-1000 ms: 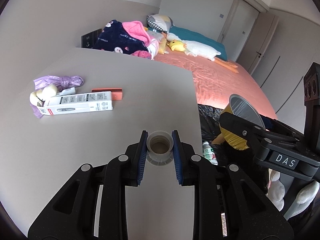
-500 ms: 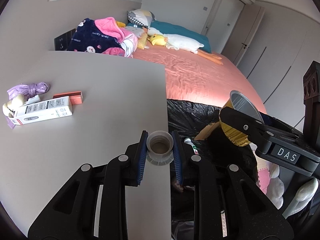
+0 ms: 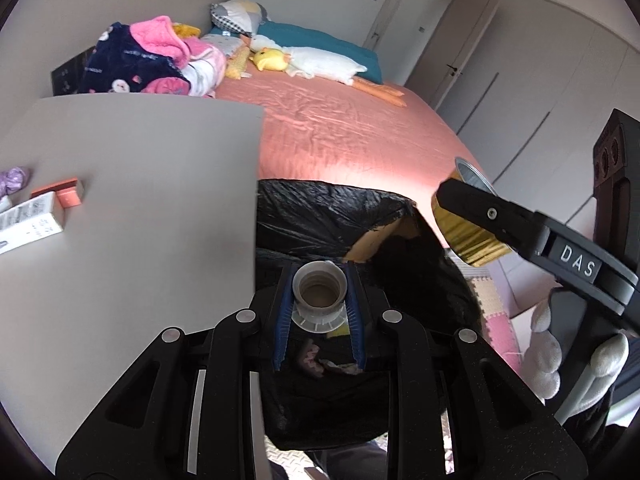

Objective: Collect trash
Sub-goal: 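Carry cup and foil bowl over the trash bag and open both grippers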

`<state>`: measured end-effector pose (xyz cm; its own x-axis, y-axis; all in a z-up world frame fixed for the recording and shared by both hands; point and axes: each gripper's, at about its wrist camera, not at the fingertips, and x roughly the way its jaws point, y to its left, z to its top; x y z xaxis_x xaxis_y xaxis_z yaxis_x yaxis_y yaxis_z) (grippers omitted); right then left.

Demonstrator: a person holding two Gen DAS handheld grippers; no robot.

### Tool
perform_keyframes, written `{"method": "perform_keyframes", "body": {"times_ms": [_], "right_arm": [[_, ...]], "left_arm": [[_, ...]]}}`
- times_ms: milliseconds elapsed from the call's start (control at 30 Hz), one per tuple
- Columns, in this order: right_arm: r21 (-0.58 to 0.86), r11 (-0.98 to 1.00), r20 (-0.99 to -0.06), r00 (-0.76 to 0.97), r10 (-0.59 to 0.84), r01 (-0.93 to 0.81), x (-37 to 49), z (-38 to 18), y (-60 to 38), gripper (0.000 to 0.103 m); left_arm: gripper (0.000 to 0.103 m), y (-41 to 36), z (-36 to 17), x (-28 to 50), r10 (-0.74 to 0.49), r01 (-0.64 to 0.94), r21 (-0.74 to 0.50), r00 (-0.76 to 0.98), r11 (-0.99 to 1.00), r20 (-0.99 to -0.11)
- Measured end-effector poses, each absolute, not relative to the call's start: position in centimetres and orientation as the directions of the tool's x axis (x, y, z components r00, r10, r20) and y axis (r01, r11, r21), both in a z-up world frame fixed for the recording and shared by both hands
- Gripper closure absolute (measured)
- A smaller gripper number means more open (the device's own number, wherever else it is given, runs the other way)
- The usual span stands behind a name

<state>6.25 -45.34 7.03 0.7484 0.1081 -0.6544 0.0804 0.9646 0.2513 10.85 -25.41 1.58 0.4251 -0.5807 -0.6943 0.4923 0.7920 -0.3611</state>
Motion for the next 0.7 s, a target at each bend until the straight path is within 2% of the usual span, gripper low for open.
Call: {"method": "perform_keyframes", "body": {"times_ms": [33, 67, 200, 367, 700], "right_arm": [[0.265, 0.96, -0.649, 0.754, 0.104, 0.095, 6.2, 7.2, -45.9, 0.013], [0.269, 0.956, -0.64, 0.763, 0.09, 0.113, 6.0, 7.3, -46.4, 0.009], [0.255, 0.953, -0.613, 0.79, 0.03, 0.162, 5.3, 8.0, -47.7, 0.004], [0.24, 0.954, -0.605, 0.796, 0.002, 0.18, 5.1, 8.1, -48.4, 0.003], [0.238, 0.963, -0.615, 0.788, 0.046, 0.129, 5.6, 7.2, -46.6, 0.003]], "left_arm": [[0.025, -25.8, 1.5, 10.9, -0.589, 0.497, -0.373, 0.406, 0.784, -0.698], [0.006, -26.1, 1.4, 11.0, -0.582, 0.486, -0.371, 0.413, 0.791, -0.701], [0.007, -26.7, 1.3, 10.8, -0.595, 0.486, -0.384, 0.421, 0.785, -0.685], [0.007, -26.1, 1.1, 11.0, -0.592, 0.454, -0.404, 0.422, 0.794, -0.687], [0.007, -24.0, 1.0, 10.9, -0.556, 0.405, -0.392, 0.471, 0.826, -0.685]]}}
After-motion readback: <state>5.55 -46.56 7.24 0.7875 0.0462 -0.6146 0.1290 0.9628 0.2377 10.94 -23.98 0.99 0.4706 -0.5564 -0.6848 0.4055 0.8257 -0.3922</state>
